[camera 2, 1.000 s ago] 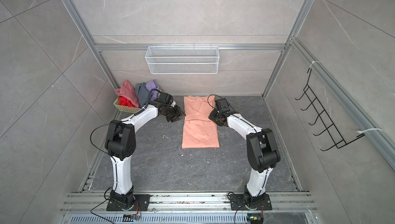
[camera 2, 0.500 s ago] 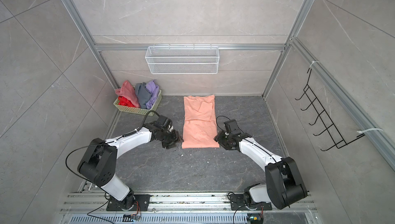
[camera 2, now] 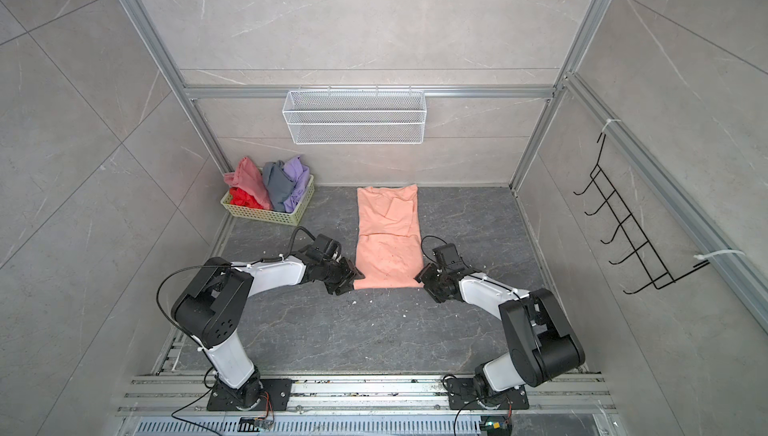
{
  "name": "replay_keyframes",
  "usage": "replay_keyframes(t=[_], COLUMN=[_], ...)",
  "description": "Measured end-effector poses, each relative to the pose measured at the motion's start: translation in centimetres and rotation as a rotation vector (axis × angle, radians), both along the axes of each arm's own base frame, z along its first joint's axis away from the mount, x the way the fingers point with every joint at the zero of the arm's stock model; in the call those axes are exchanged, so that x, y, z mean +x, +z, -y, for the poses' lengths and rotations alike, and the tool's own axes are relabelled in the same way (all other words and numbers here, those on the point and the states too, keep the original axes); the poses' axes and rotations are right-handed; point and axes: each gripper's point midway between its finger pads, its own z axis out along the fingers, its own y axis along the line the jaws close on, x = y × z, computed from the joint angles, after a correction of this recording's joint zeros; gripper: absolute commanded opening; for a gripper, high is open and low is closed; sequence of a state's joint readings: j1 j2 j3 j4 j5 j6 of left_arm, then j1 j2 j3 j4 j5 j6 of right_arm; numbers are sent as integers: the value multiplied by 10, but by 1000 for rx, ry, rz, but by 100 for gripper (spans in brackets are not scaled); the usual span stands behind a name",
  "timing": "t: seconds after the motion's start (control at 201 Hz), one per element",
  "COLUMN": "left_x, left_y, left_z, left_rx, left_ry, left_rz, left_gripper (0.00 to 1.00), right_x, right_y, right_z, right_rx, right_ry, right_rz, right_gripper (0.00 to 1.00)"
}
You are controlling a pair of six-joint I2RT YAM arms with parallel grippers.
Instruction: Fold and stack the t-shirts
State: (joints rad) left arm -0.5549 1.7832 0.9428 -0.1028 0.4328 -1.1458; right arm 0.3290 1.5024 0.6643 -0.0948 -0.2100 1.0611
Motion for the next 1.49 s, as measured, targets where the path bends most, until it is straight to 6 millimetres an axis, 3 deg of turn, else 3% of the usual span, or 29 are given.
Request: replay_keyframes(t=[0.105,0.209,0.254,0.314,0.423,0.528,0.617,0.821,0.956,1.055,1.13,1.244,1.389,1.493], left_x=[1,0,0,0,-1,-13,-40,-126,-151,-142,-126,-94,-48,-9], left_y=[-4,-8,-9,-8,-5,6,21,52,79,107,133,163,166,159], left_z=[3,4,4,5,4,0,-3,-5,-4,-2,4,12,15,14], left_rx=[-17,-18,-19,-21,-18,-22,-26,-25,-38,-49,-71,-97,-91,-84], left_ry=[13,17,18,19,13,-4,-45,-191,-239,-220,-201,-178,-146,-131], left_rz=[-22,-38,-40,-40,-36,-21,-4,16,47,96,151,219,234,227], left_gripper=[26,10,0,0,0,0,0,0,0,0,0,0,0,0], right_x=[7,9,11,10,6,-13,-35,-108,-139,-137,-122,-94,-49,-10], right_y=[-1,-7,-9,-12,-10,1,22,65,90,119,144,162,177,184], right_z=[-1,-1,-1,-2,-3,-3,-3,-7,-6,-5,-9,-19,-34,-31], right_rx=[16,13,10,2,-22,-56,-60,-34,-24,-25,-26,-47,-96,-103], right_ry=[-33,-54,-57,-50,-25,37,90,222,270,262,241,213,181,109], right_rz=[12,-5,-9,-21,-33,-52,-25,27,53,99,155,195,219,257], right_gripper=[50,18,9,2,0,0,0,0,0,0,0,0,0,0])
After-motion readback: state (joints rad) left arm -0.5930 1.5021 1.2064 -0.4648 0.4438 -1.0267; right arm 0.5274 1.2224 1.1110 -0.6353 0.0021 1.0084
